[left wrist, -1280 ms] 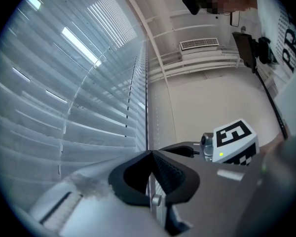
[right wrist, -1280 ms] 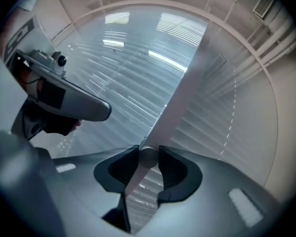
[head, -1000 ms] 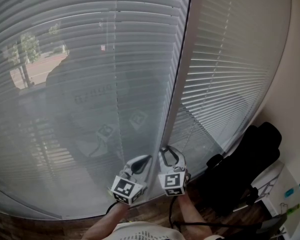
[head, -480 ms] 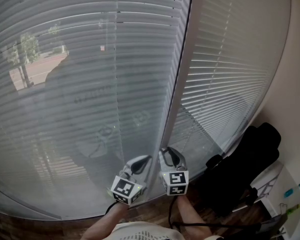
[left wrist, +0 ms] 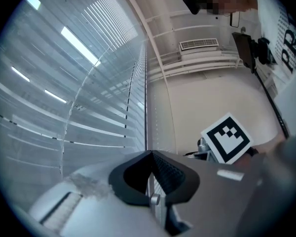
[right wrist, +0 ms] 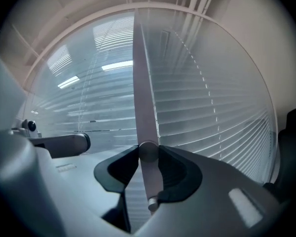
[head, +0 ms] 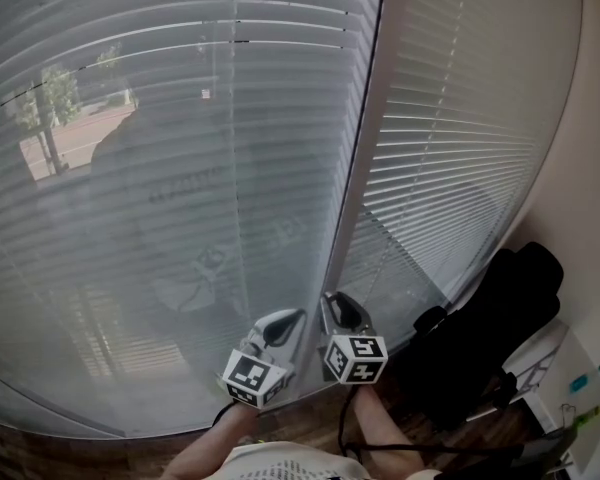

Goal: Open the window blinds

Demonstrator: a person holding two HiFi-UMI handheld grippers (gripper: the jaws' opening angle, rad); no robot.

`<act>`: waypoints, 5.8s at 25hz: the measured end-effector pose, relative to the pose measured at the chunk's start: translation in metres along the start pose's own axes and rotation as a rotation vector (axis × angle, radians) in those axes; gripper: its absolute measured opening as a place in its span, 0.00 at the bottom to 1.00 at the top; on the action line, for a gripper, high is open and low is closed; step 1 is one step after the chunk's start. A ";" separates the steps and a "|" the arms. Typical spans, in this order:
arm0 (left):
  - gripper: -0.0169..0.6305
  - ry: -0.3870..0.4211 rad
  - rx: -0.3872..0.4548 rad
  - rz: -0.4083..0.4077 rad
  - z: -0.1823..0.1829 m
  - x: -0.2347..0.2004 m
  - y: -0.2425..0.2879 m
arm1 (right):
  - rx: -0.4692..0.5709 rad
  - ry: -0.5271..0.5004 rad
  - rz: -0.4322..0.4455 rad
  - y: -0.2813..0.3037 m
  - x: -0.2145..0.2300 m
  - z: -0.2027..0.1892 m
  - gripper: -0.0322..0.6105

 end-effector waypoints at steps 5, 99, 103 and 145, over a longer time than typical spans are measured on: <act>0.01 0.000 0.008 0.005 0.002 0.000 -0.002 | -0.010 0.079 0.001 0.001 0.001 -0.001 0.26; 0.01 0.000 -0.009 0.019 -0.001 0.004 0.002 | -0.038 0.109 0.065 0.002 0.001 -0.002 0.26; 0.01 -0.001 -0.008 0.014 -0.003 0.004 0.000 | -0.022 0.016 0.057 0.001 0.000 -0.001 0.26; 0.01 -0.006 -0.009 0.010 -0.002 0.002 -0.005 | 0.037 -0.144 0.039 -0.001 -0.003 0.008 0.26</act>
Point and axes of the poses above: the fingertips, and each gripper's own axes: y forward along the fingers, x to its right, z out of its top, the point moved 4 cm from there along -y, backward along the fingers, and after that the axes turned 10 degrees about -z, right-handed, at the moved point
